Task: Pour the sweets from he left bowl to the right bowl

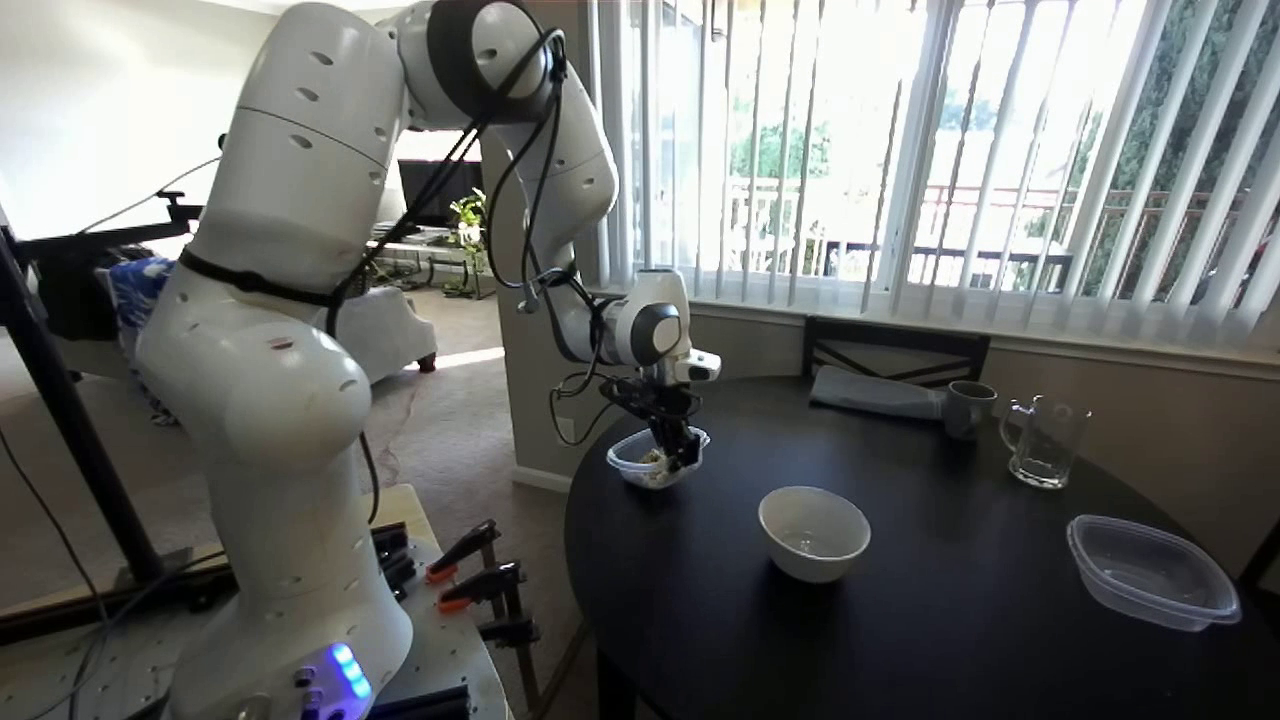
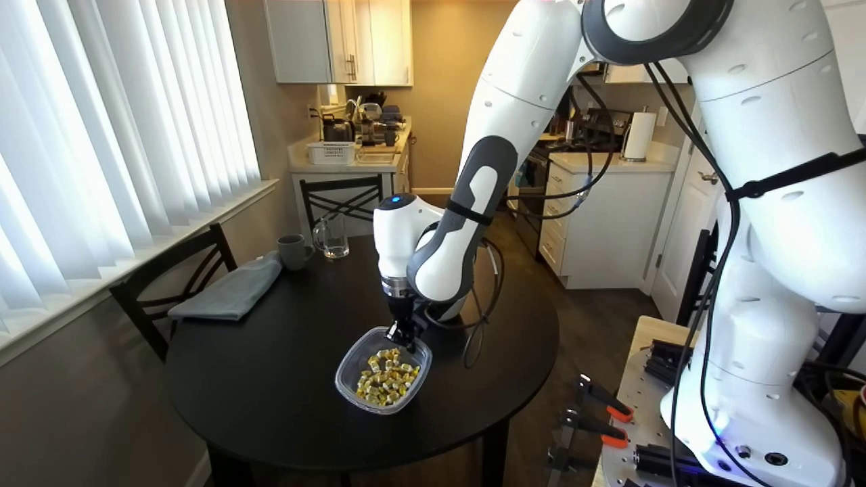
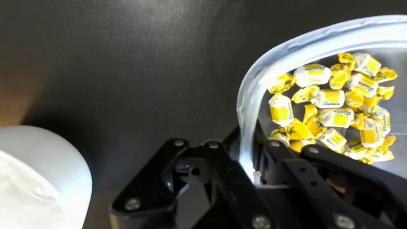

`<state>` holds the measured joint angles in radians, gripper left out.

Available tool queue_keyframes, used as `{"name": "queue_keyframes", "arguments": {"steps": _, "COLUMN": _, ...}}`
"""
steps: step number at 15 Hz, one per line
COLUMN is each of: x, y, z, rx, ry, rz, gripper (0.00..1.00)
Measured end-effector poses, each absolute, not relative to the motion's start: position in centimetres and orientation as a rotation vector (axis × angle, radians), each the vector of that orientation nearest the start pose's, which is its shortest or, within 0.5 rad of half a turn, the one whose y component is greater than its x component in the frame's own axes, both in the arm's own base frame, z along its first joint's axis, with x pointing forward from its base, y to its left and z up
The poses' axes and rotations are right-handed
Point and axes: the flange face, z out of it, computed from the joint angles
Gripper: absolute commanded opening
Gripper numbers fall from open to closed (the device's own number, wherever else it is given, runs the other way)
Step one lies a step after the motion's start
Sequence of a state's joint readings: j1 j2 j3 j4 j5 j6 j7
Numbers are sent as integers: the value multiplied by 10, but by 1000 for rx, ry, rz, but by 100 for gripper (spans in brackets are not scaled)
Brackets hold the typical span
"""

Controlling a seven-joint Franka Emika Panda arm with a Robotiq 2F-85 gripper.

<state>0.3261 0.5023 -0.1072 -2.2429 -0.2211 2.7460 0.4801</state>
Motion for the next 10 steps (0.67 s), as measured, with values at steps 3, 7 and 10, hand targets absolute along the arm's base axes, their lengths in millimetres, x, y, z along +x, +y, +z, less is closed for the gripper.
{"name": "queue_keyframes", "arguments": {"steps": 3, "x": 508, "y": 140, "z": 152, "rx": -3273, "ry": 193, "rz": -105, "gripper": 4}}
{"name": "queue_keyframes", "arguments": {"steps": 7, "x": 508, "y": 145, "z": 172, "rx": -3261, "ry": 455, "rz": -210, "gripper": 4}}
{"name": "queue_keyframes", "arguments": {"steps": 10, "x": 515, "y": 136, "z": 195, "rx": -3262, "ry": 671, "rz": -372, "gripper": 4}}
